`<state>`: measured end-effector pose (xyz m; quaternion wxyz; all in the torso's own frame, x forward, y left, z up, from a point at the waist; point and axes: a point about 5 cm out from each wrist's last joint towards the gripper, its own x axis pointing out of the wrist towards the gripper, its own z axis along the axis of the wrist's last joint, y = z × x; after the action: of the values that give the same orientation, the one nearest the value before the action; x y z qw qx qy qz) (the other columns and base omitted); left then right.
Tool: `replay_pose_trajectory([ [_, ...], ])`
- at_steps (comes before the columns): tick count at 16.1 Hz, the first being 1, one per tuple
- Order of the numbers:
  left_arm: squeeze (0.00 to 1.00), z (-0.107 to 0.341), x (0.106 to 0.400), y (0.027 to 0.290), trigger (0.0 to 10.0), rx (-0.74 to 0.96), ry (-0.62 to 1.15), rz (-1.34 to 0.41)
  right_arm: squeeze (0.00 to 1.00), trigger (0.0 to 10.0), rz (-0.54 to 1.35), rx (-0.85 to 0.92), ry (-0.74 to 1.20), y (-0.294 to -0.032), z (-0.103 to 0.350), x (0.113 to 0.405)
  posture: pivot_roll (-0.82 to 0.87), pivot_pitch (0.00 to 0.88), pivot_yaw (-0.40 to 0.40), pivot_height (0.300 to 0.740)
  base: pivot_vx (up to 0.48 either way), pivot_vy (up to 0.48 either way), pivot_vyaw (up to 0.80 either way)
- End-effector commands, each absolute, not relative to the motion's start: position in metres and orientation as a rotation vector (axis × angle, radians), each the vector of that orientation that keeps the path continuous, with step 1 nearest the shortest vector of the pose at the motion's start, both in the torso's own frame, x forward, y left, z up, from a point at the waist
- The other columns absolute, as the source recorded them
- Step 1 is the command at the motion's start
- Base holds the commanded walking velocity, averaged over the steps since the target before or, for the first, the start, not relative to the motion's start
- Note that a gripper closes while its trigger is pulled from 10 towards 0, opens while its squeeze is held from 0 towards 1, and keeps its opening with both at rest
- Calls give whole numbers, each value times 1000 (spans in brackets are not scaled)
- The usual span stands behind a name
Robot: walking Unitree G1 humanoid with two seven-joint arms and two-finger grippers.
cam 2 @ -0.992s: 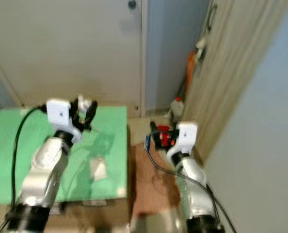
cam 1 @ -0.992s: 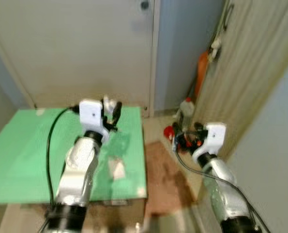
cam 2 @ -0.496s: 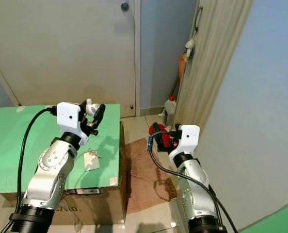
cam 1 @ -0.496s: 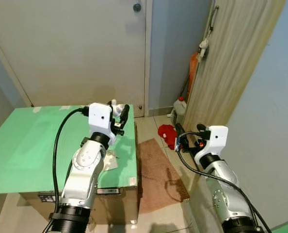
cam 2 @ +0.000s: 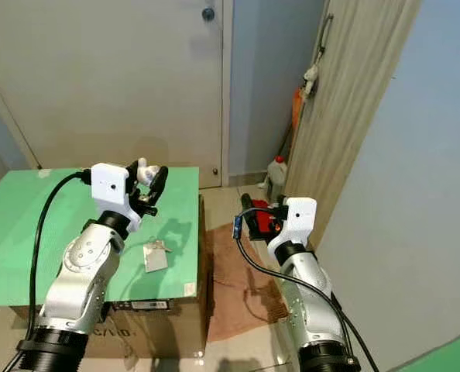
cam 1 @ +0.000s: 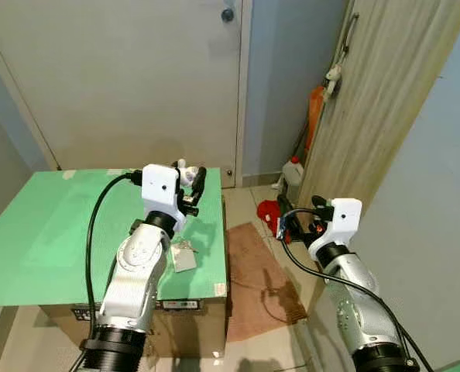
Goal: Hang keys on a hook
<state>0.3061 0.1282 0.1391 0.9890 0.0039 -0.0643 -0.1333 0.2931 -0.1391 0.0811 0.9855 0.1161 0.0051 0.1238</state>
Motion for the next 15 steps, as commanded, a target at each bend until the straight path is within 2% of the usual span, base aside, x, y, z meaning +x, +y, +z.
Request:
replay_pose_trajectory([
  [1, 0, 143, 305, 127, 0, -4, -141, -266, 0, 10000, 246, 238, 16, -141, 81, 293, -64, 0, 14, 717, 0, 472, 0],
  [9, 0, 143, 305, 126, 0, 4, -139, -269, 0, 10000, 245, 232, 29, -143, 78, 292, -66, 0, 10, 717, 0, 475, 0],
  [15, 0, 143, 305, 129, 0, 9, -134, -259, 0, 10000, 245, 239, 37, -141, 77, 292, -65, 0, 23, 717, 0, 0, 0],
])
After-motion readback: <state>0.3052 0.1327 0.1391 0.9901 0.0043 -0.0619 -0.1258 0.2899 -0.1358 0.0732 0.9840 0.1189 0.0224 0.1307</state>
